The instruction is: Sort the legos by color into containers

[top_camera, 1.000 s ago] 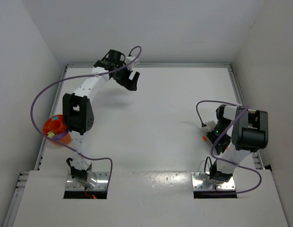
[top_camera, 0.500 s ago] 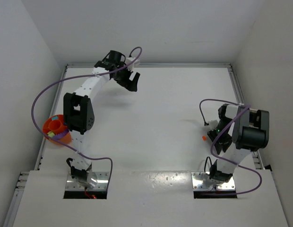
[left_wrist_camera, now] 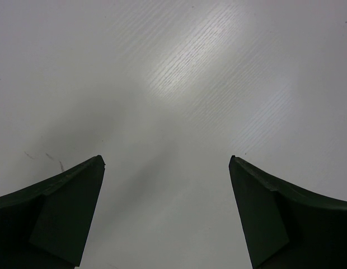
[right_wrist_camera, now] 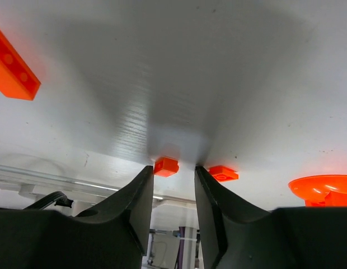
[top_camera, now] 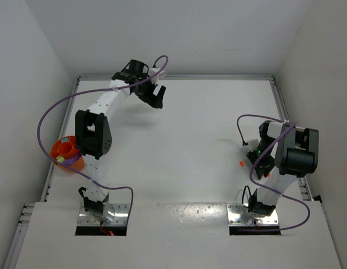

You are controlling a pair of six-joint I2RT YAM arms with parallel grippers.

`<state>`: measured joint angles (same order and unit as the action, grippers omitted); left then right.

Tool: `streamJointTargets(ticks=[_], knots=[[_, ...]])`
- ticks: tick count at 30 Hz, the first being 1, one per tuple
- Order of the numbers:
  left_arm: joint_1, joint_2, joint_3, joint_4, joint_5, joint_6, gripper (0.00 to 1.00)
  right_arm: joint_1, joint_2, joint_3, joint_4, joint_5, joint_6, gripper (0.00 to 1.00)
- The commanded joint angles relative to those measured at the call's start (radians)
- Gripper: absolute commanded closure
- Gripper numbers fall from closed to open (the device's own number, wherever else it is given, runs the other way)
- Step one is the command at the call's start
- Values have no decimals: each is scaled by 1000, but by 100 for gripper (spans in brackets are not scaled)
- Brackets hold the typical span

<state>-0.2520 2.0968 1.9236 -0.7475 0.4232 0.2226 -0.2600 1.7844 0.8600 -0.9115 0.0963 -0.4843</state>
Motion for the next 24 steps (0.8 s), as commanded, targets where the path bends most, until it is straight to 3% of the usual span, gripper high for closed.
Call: streamJointTargets(ticks=[1, 17, 24], knots=[[10, -4, 20, 23, 25, -14, 0, -4, 10, 31, 57, -38, 4, 64], [10, 5, 20, 54, 55, -23, 0, 15, -10, 10, 45, -87, -5, 90], [39, -105, -165, 198, 166, -32, 0, 15, -69, 105, -79, -260, -23, 96]])
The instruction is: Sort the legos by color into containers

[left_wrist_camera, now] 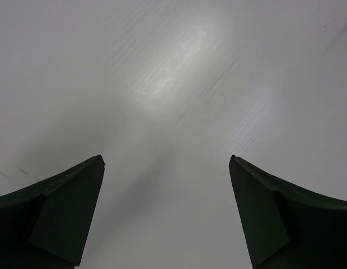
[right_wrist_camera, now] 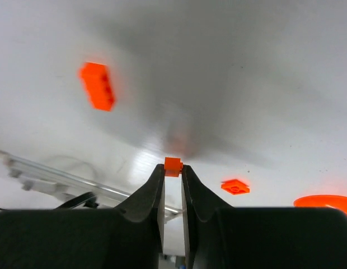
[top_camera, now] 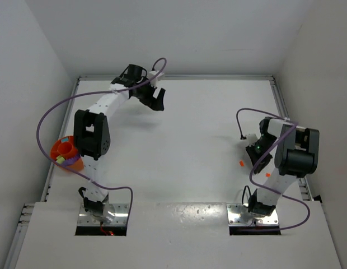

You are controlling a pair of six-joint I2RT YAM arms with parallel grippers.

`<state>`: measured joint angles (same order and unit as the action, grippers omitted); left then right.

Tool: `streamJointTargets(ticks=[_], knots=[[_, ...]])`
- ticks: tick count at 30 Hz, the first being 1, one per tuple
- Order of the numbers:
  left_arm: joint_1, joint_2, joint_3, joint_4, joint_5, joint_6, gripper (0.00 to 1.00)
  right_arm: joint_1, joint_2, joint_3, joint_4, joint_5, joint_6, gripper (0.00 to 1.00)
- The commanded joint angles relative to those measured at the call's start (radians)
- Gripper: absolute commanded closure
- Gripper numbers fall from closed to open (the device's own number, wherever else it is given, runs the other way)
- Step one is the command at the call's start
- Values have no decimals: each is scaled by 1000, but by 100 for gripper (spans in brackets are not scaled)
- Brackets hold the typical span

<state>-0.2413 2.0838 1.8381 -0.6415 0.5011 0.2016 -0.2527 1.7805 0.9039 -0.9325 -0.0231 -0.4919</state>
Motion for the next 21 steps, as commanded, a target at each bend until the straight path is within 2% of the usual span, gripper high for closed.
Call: streamJointTargets(ticks=[1, 6, 8, 11, 15, 21], knots=[[28, -112, -114, 123, 112, -11, 0, 7, -79, 70, -72, -168, -16, 96], [51, -228, -324, 359, 345, -12, 0, 41, -87, 210, -170, -393, -34, 97], [51, -228, -324, 370, 442, 2, 0, 70, -46, 289, -216, -510, -45, 97], [51, -216, -292, 370, 534, -8, 6, 121, 48, 418, -282, -677, -56, 97], [25, -205, -258, 370, 585, 10, 9, 199, 115, 561, -302, -797, -56, 97], [-56, -237, -280, 370, 620, 179, 11, 293, 200, 707, -353, -998, -171, 97]])
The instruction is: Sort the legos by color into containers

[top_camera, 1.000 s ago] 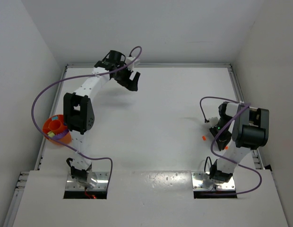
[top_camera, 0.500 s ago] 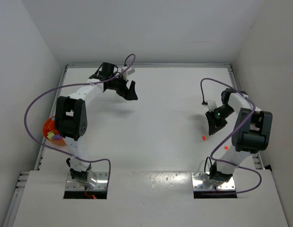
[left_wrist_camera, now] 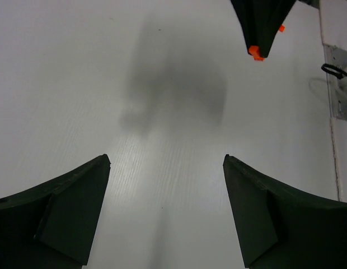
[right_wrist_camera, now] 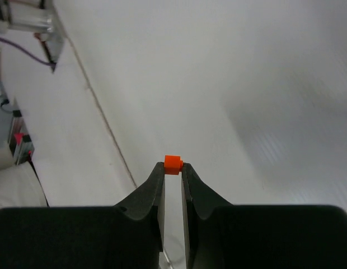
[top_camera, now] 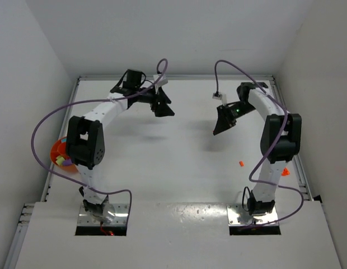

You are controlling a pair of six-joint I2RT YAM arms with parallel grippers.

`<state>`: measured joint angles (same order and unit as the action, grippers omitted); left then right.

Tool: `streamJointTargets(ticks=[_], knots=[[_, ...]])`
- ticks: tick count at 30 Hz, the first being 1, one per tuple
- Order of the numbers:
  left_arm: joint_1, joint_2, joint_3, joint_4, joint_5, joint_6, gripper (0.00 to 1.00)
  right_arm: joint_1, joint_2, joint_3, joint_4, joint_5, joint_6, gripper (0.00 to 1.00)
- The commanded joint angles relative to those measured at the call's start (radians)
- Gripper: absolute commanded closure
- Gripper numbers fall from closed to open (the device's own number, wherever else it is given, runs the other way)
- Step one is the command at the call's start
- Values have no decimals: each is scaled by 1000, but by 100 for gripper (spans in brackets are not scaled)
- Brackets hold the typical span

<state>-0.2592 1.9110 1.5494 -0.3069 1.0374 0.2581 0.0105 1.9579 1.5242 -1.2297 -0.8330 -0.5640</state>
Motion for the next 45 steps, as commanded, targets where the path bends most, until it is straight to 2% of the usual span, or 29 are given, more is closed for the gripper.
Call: streamJointTargets(ticks=[1, 5, 9, 12, 17, 21, 31, 45], knots=[[-52, -84, -14, 35, 84, 179, 12, 49, 53, 106, -92, -230, -164, 97], [-72, -112, -61, 17, 110, 307, 21, 88, 111, 226, -114, -316, -217, 97], [-97, -171, -139, 3, 145, 476, 25, 134, 121, 278, -126, -405, -240, 97], [-107, -204, -209, -6, 156, 628, 30, 177, 130, 303, -160, -425, -321, 97], [-117, -233, -258, -32, 185, 855, 35, 218, 130, 321, -174, -425, -344, 99], [-117, -219, -236, -50, 231, 894, 40, 239, 150, 343, -174, -414, -353, 99], [-126, -199, -216, -90, 277, 1007, 47, 269, 193, 386, -174, -405, -344, 99], [-144, -148, -170, -90, 288, 1070, 49, 296, 253, 468, -174, -405, -335, 99]])
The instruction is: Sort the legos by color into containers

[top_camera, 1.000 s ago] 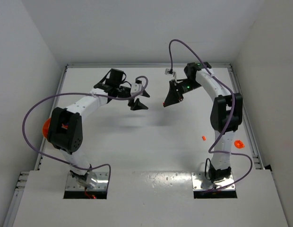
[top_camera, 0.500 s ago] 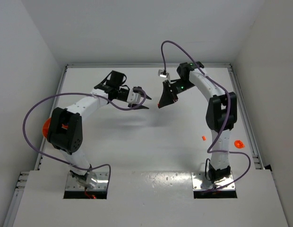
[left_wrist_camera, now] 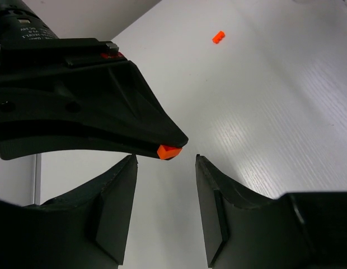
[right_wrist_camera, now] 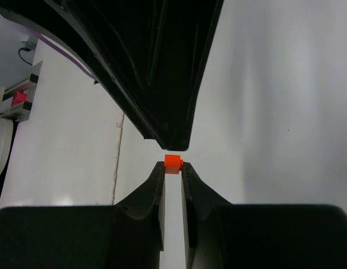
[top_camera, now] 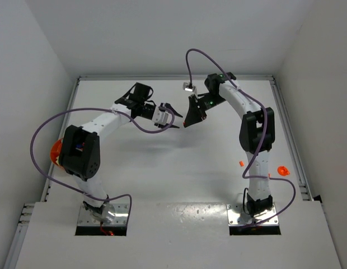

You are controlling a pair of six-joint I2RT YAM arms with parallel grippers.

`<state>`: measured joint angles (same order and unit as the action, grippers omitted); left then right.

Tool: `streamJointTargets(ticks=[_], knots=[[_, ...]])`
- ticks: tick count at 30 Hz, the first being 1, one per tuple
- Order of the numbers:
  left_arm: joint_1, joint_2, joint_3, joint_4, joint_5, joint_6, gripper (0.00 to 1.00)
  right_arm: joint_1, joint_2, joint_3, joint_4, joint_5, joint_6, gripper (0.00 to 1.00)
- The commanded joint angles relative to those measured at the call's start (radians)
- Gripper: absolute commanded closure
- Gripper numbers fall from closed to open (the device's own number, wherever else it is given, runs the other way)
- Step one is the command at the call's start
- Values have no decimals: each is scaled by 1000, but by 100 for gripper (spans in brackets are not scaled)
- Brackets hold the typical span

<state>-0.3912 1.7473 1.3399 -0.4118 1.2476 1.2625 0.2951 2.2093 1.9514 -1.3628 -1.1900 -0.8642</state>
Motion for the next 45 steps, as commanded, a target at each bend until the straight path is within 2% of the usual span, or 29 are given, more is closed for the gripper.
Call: streamJointTargets(ticks=[1, 15, 23, 30, 36, 41, 45], knots=[[-12, 26, 39, 5, 78, 66, 49, 12, 1, 52, -41, -48, -35, 99], [-12, 63, 58, -13, 87, 150, 49, 30, 29, 80, -41, -48, -16, 99], [-21, 44, 48, -13, 87, 184, 53, 30, 47, 98, -41, -66, -7, 99], [-31, 44, 39, -22, 87, 184, 60, 30, 56, 98, 76, -111, 165, 99], [-40, 35, 30, -32, 87, 184, 61, 30, 65, 107, 143, -146, 246, 99], [-40, 35, 30, -32, 87, 193, 61, 30, 66, 98, 287, -186, 434, 99], [-49, 35, 30, -41, 87, 193, 69, 30, 75, 80, 373, -236, 537, 99]])
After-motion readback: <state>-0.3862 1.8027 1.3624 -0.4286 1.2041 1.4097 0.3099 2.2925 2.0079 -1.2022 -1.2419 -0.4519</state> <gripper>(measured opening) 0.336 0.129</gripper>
